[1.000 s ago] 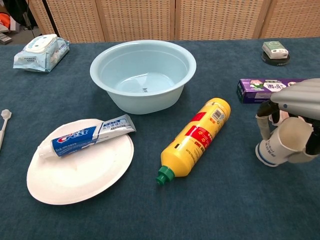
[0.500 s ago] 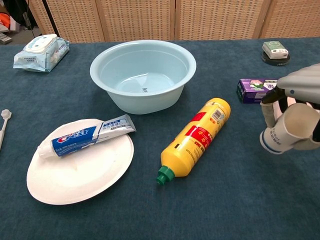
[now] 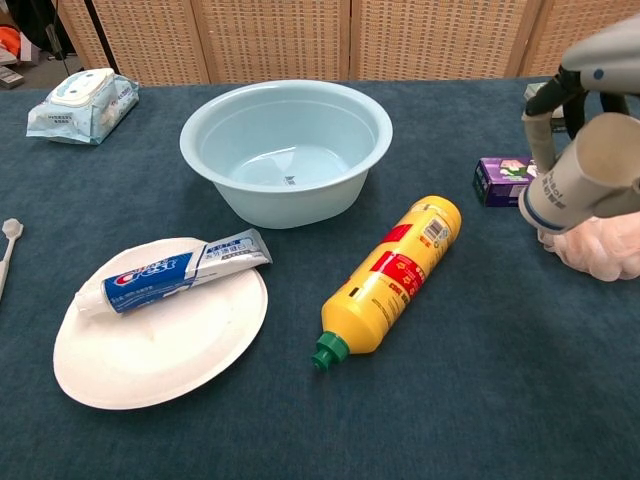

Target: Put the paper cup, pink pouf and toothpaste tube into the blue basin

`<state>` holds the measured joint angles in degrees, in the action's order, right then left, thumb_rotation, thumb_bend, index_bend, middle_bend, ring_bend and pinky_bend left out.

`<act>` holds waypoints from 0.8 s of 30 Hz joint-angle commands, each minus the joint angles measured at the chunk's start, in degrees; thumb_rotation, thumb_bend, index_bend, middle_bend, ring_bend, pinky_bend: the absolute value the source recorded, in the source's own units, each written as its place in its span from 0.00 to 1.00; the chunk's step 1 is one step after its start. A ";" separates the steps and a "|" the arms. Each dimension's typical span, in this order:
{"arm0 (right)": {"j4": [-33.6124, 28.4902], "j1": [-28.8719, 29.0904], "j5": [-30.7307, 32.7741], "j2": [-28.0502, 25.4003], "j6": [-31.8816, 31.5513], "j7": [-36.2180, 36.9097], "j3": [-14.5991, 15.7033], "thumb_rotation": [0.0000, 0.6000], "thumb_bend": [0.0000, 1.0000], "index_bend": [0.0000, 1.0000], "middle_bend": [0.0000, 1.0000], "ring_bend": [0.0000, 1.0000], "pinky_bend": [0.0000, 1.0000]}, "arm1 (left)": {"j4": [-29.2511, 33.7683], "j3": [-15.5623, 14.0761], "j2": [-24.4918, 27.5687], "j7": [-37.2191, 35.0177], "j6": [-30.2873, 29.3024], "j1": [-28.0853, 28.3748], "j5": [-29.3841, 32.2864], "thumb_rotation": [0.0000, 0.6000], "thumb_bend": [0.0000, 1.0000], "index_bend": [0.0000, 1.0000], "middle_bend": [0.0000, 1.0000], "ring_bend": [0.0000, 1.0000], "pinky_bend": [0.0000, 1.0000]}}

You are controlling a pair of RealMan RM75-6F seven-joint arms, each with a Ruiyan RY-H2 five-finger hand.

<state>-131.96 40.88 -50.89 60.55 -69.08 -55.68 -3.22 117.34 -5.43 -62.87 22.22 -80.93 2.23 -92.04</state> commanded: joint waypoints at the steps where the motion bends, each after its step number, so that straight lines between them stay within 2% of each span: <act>1: -2.87 2.15 1.85 -1.11 -1.53 -2.77 -1.59 1.00 0.23 0.63 0.36 0.38 0.45 | 0.00 0.04 0.05 -0.15 -0.01 0.02 0.03 1.00 0.33 0.00 0.00 0.00 0.11; 10: -3.03 8.65 7.29 3.28 -2.65 -7.87 -4.66 1.00 0.23 0.64 0.36 0.38 0.45 | -0.21 -1.03 -0.37 0.62 0.30 -0.08 -2.04 1.00 0.33 0.01 0.00 0.00 0.11; 18: -3.03 16.44 17.93 8.14 -6.61 -14.31 -8.24 1.00 0.23 0.64 0.36 0.38 0.45 | -0.13 -1.33 -0.44 0.23 0.83 0.01 -2.15 1.00 0.33 0.01 0.00 0.00 0.11; 24: -0.61 21.40 24.42 10.48 -8.05 -15.90 -10.92 1.00 0.23 0.64 0.36 0.38 0.45 | -0.63 -1.59 -0.80 -0.12 1.79 0.32 -2.03 1.00 0.33 0.01 0.00 0.00 0.11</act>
<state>-133.49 61.17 -27.85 70.12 -76.50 -70.88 -13.20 116.75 -7.01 -63.64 22.13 -79.18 2.51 -94.11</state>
